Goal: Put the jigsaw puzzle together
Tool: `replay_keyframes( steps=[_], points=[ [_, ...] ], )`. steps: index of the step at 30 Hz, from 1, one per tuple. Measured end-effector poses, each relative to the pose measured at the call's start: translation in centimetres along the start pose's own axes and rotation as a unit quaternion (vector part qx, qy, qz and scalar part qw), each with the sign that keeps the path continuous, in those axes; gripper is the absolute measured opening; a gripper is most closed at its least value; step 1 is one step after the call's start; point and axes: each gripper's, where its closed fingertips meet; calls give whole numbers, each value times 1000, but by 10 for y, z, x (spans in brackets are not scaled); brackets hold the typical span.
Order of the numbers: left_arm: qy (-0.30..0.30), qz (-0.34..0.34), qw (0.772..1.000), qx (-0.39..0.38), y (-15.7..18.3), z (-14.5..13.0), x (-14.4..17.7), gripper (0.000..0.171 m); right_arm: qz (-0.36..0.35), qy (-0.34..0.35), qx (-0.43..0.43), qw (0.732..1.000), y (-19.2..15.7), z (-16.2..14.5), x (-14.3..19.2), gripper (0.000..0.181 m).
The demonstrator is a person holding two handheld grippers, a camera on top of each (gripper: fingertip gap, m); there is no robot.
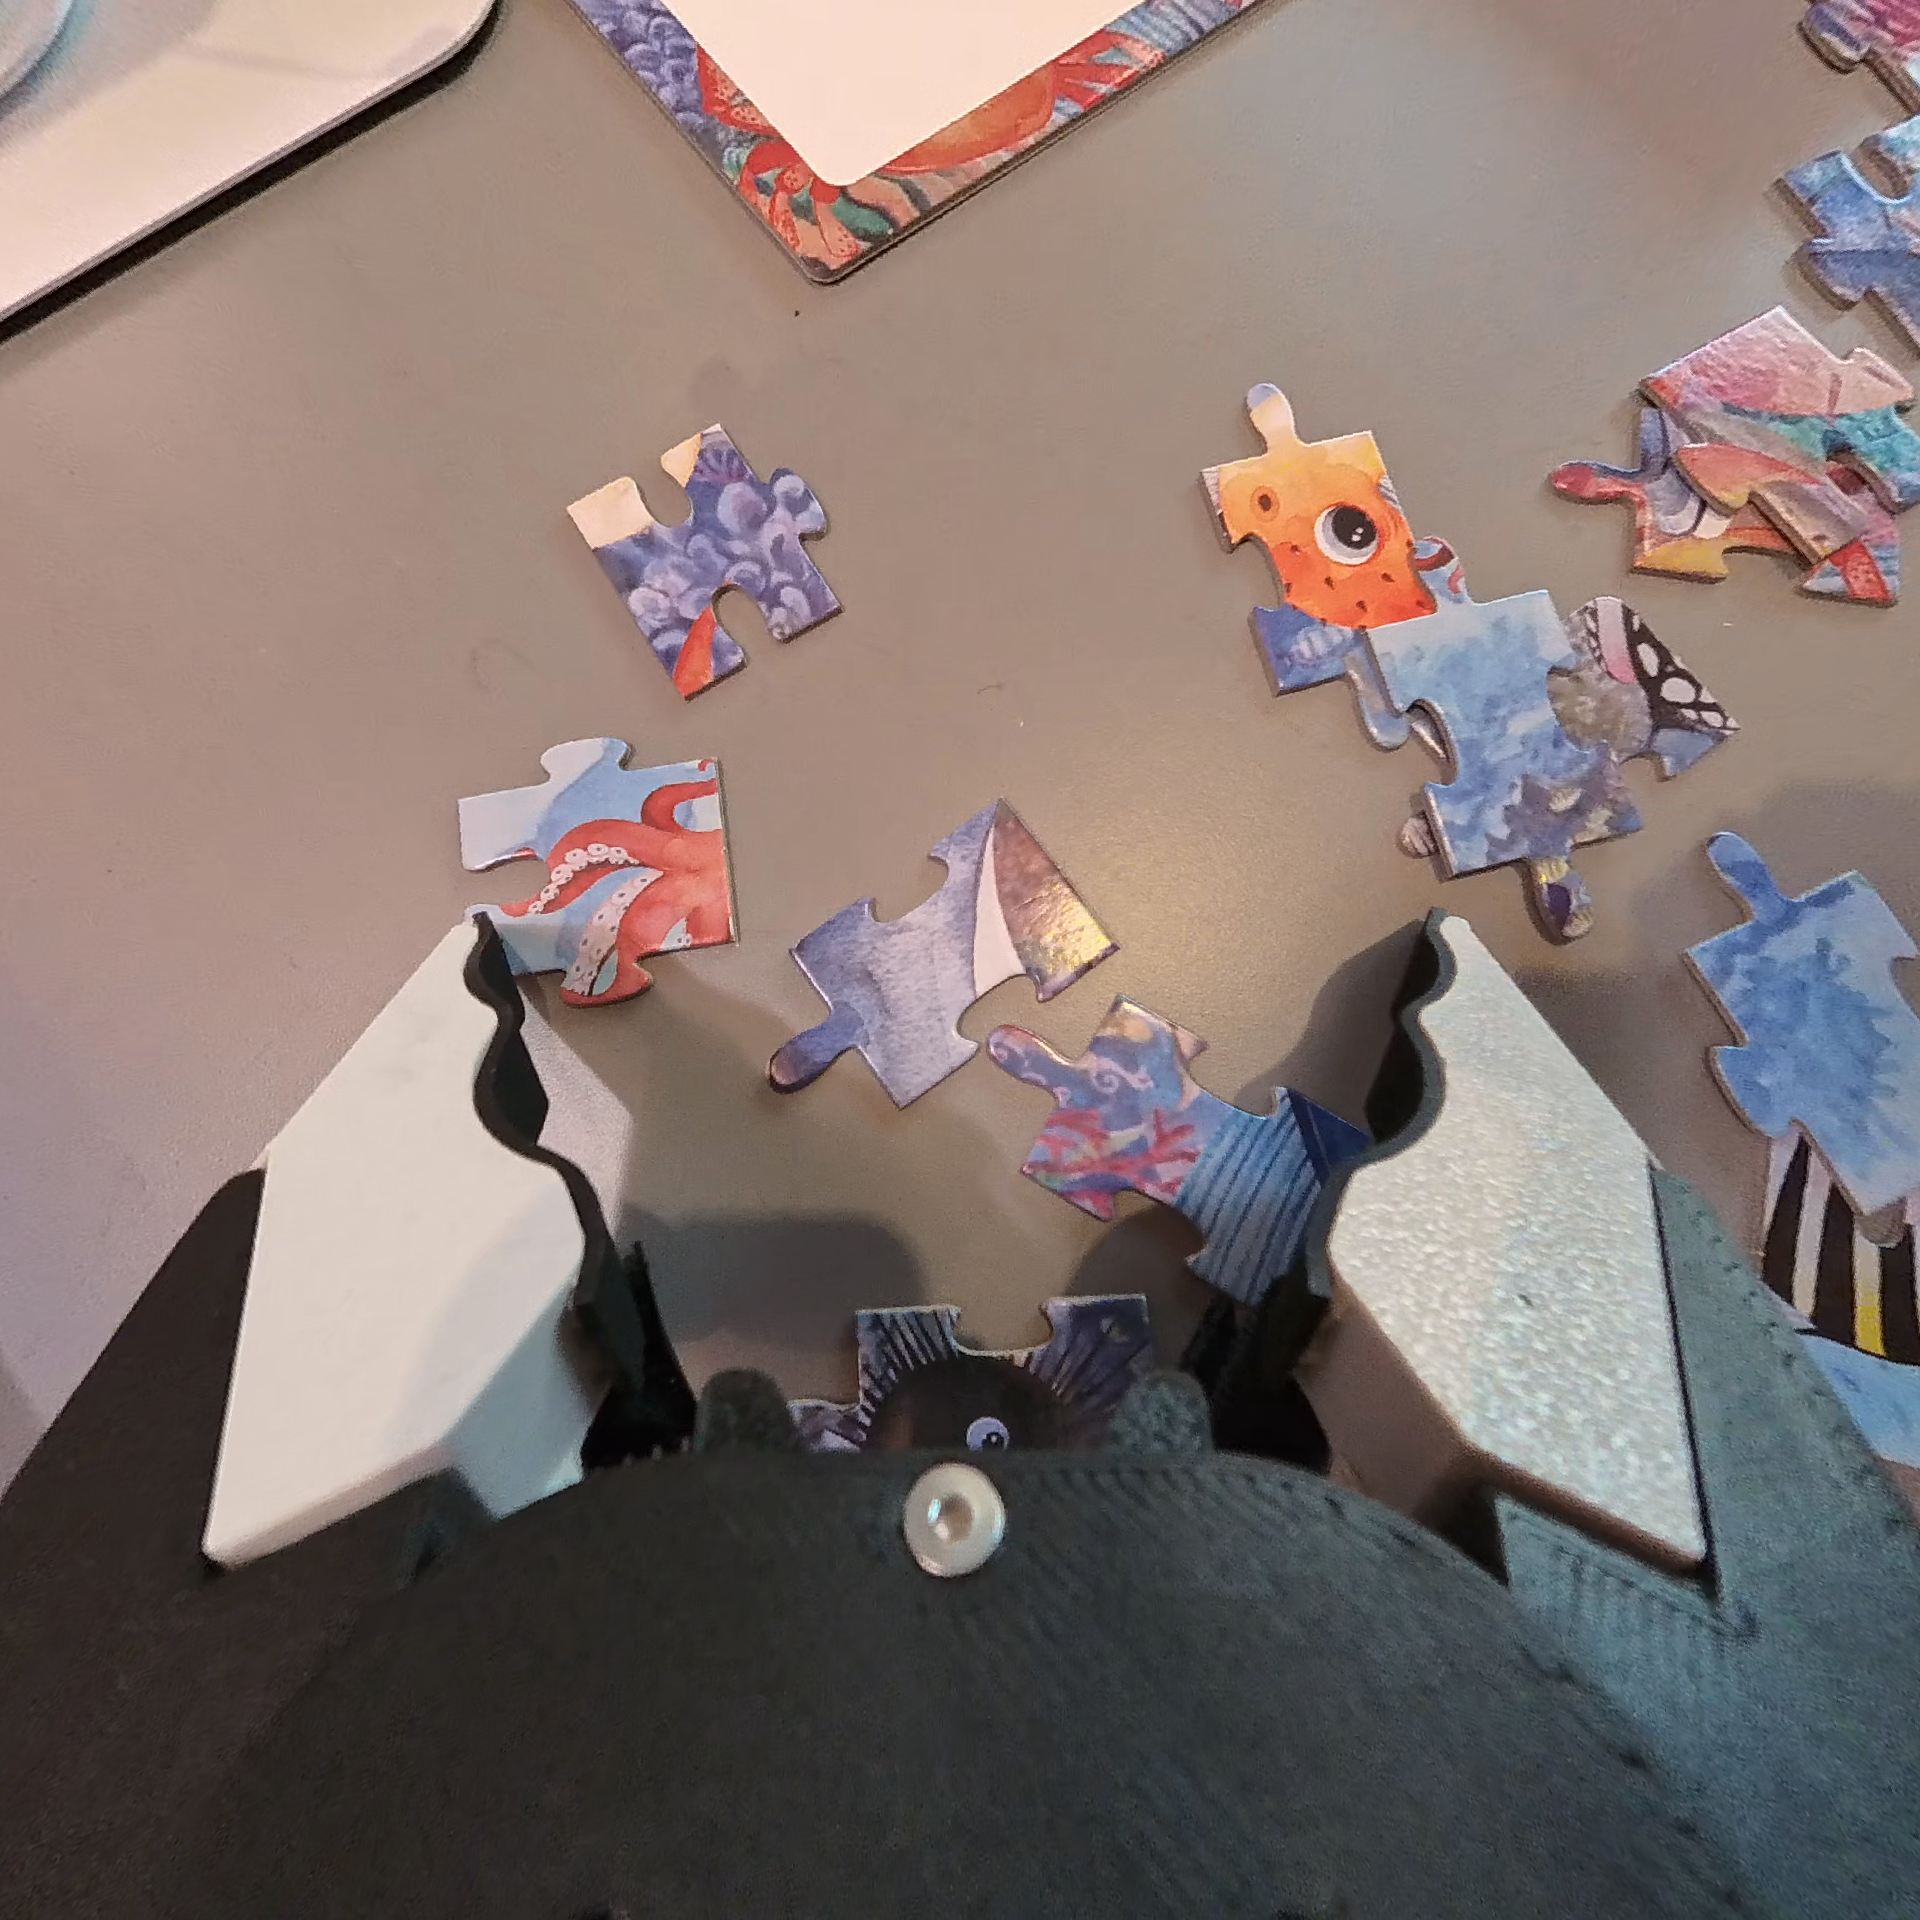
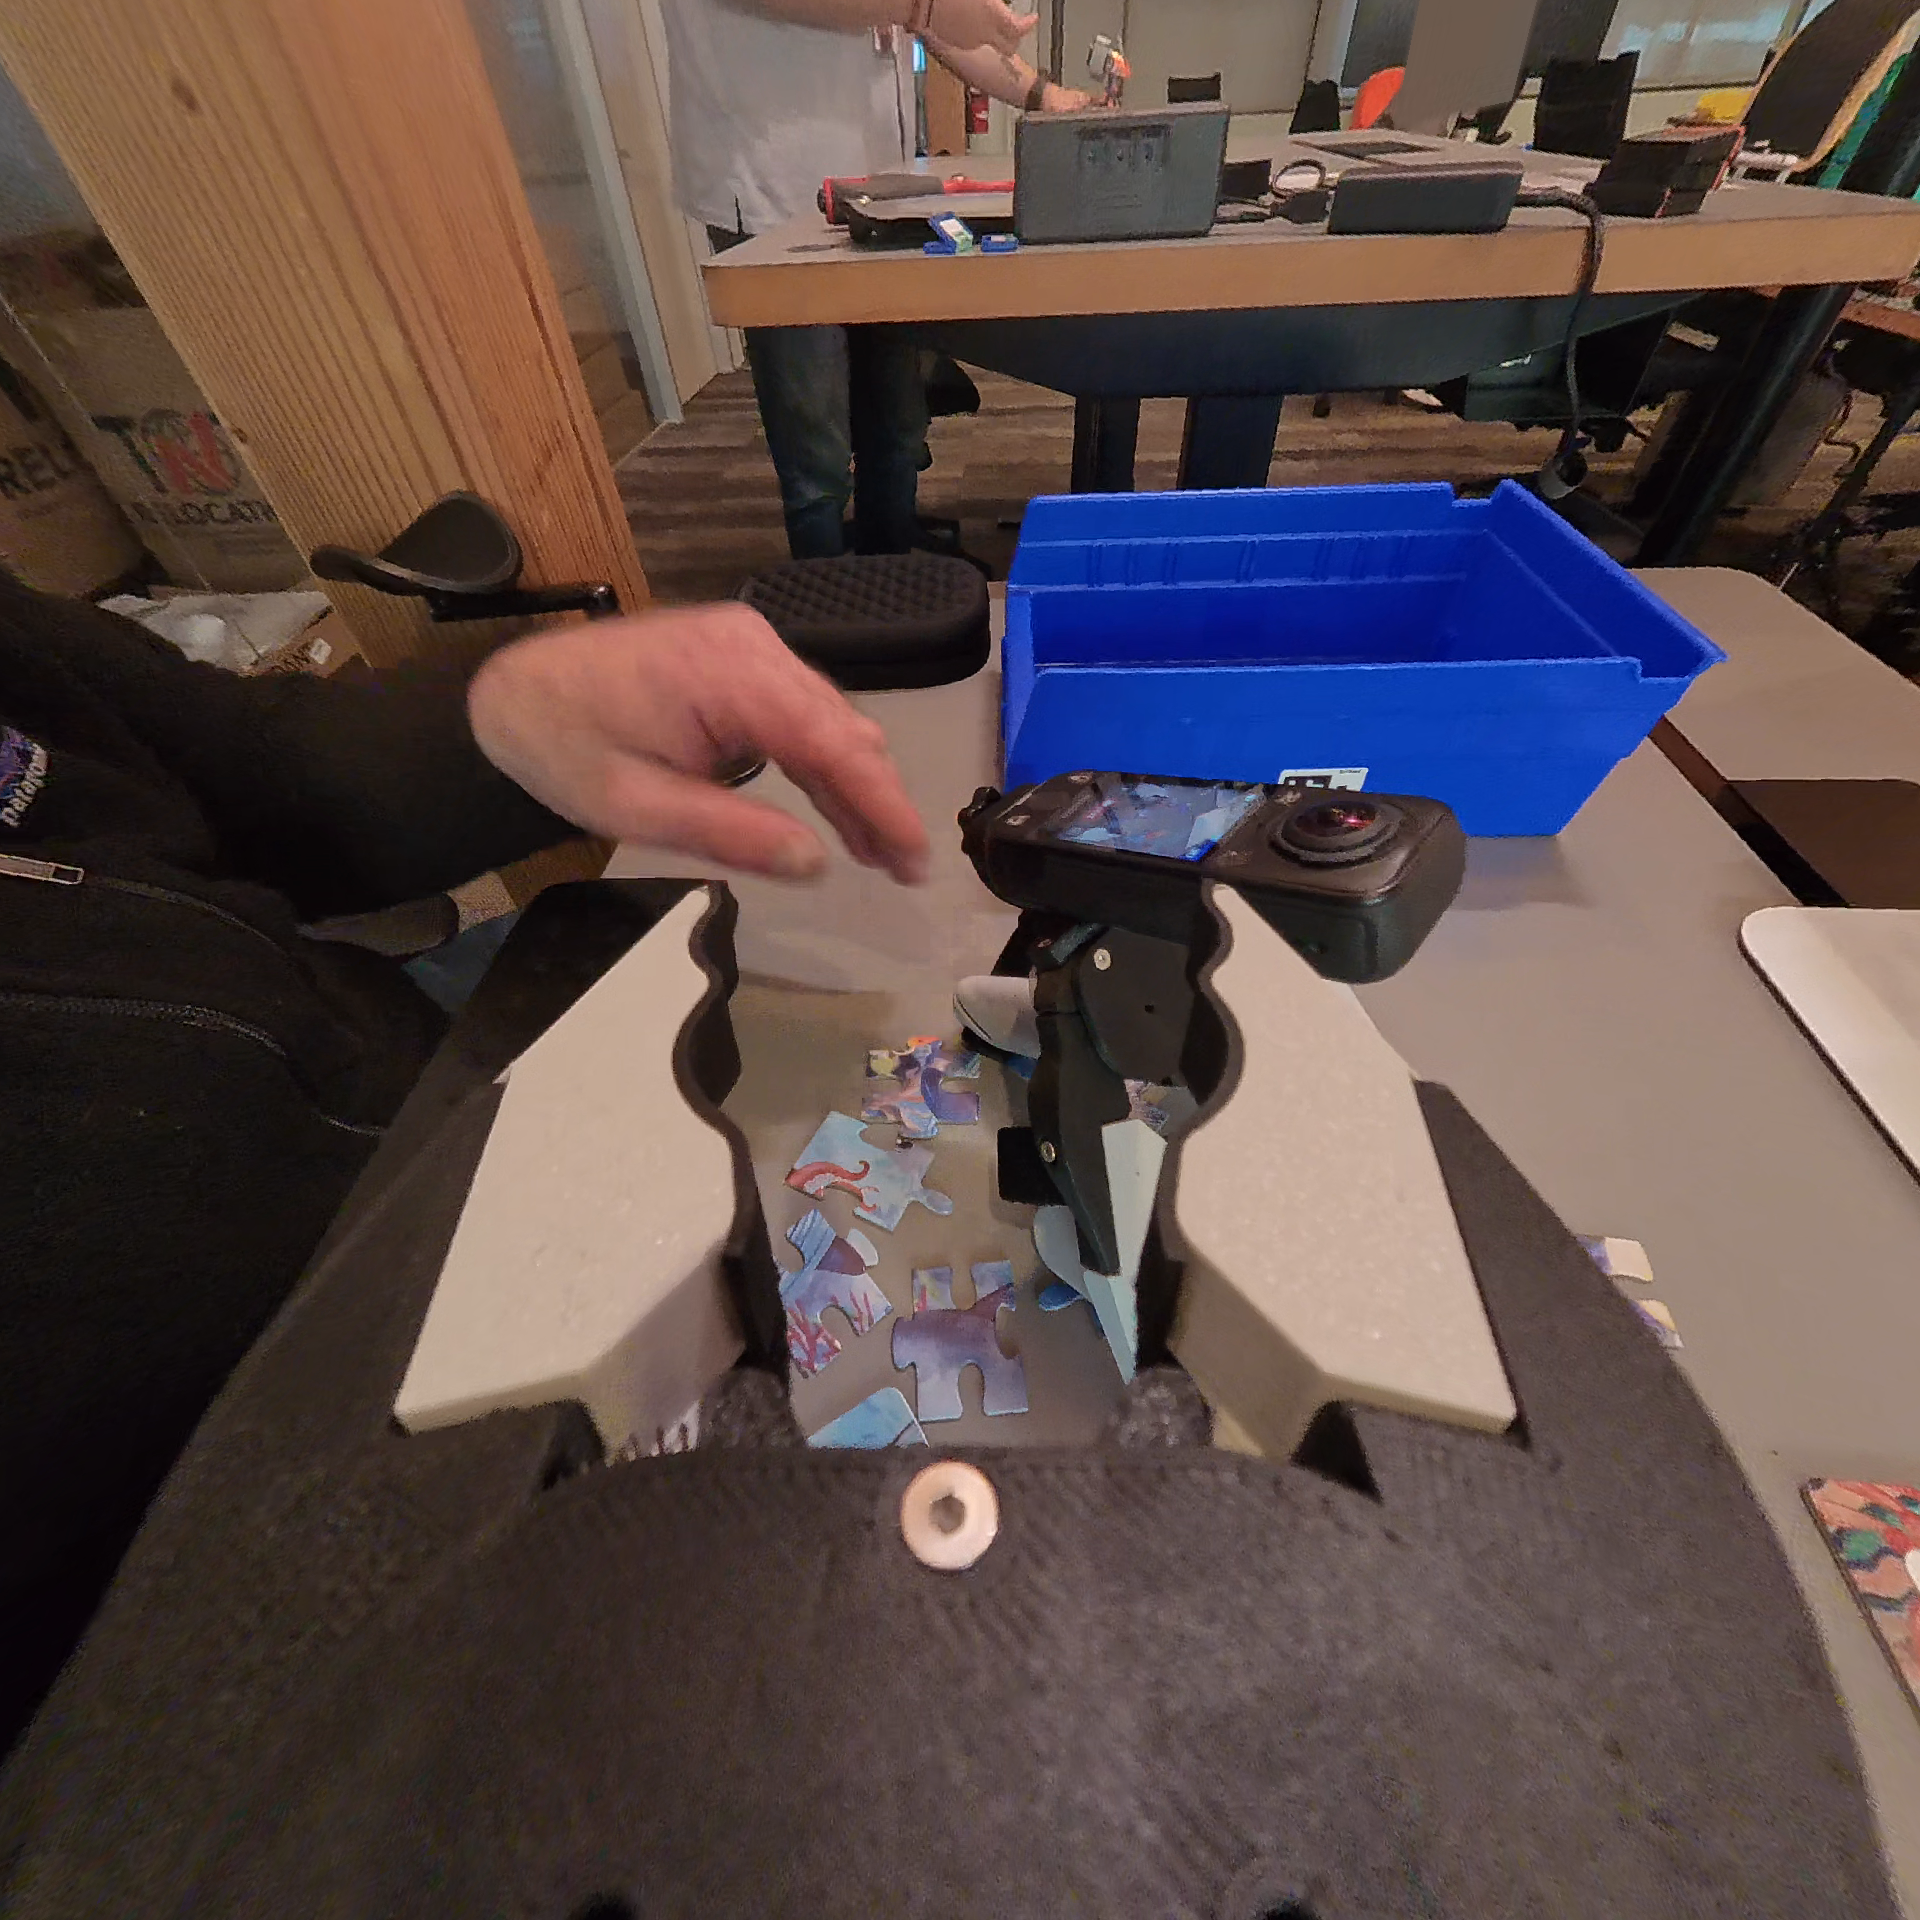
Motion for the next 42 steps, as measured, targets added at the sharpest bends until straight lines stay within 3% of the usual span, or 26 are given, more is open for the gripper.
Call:
replay_keyframes(
  steps=[18,42],
  points=[
    [0,0,1000,0,0,0,0,159,-10,-2,-37,999,20,-25,-8,81],
    [0,0,1000,0,0,0,0,159,-21,-6,-32,999,28,-29,-5,77]
  ],
)
Point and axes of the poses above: each gripper's, where its closed fingertips meet, x back along the fingers, z out of its top, y = z × x across the jaws, and after that the axes turned 7 degrees about z, right-handed
